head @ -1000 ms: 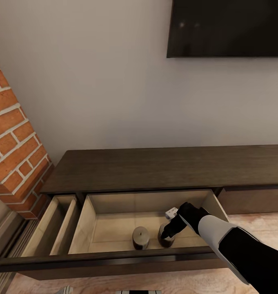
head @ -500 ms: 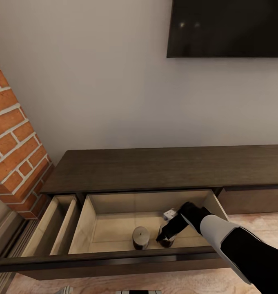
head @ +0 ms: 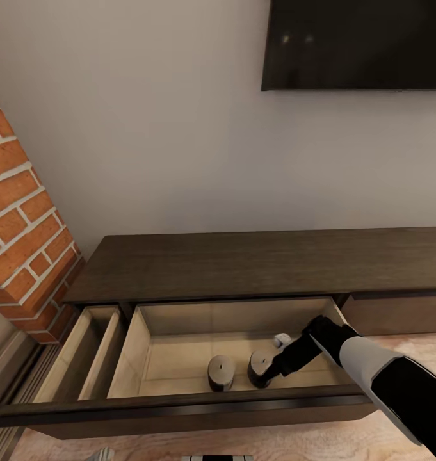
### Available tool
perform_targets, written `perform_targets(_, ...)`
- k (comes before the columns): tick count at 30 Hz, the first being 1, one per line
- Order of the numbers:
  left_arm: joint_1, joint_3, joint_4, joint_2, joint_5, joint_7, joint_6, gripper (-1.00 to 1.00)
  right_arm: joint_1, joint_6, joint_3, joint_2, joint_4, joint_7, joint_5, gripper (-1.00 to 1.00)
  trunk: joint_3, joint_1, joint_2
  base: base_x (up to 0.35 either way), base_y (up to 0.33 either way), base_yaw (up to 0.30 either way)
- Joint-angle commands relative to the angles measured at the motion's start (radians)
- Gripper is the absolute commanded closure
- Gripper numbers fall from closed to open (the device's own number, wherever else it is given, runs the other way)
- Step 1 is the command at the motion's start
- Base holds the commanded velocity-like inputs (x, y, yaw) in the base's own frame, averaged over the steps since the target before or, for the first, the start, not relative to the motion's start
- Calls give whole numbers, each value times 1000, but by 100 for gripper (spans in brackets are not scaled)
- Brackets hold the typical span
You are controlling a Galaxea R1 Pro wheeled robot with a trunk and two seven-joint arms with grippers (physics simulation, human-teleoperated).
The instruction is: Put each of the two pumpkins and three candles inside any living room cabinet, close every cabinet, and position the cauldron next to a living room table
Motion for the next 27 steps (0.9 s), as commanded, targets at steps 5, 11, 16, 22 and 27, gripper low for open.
perform_targets(5, 0, 0, -1, 0, 9, -3, 9, -100, 0, 9, 4, -26, -27, 26, -12, -100, -1, 0, 0, 0, 0, 0)
perform_targets(11, 0, 0, -1, 0, 9, -4, 9, -100, 0, 15, 0, -76, -110, 56, -15, -100, -1, 0, 0, 0, 0, 0)
perform_targets(16, 0, 0, -1, 0, 9, -5, 9, -100, 0, 21, -2, -100, -151, 62, -16, -100, -1, 0, 0, 0, 0, 0)
perform_targets(22, 0, 0, -1, 0, 9, -5, 9, -100, 0, 22, -4, -109, -160, 74, -18, -100, 15, -2, 1, 0, 0, 0)
perform_targets(27, 0, 0, -1, 0, 9, -5, 9, -100, 0, 22, -9, -124, -163, 116, -17, -100, 19, -2, 1, 0, 0, 0)
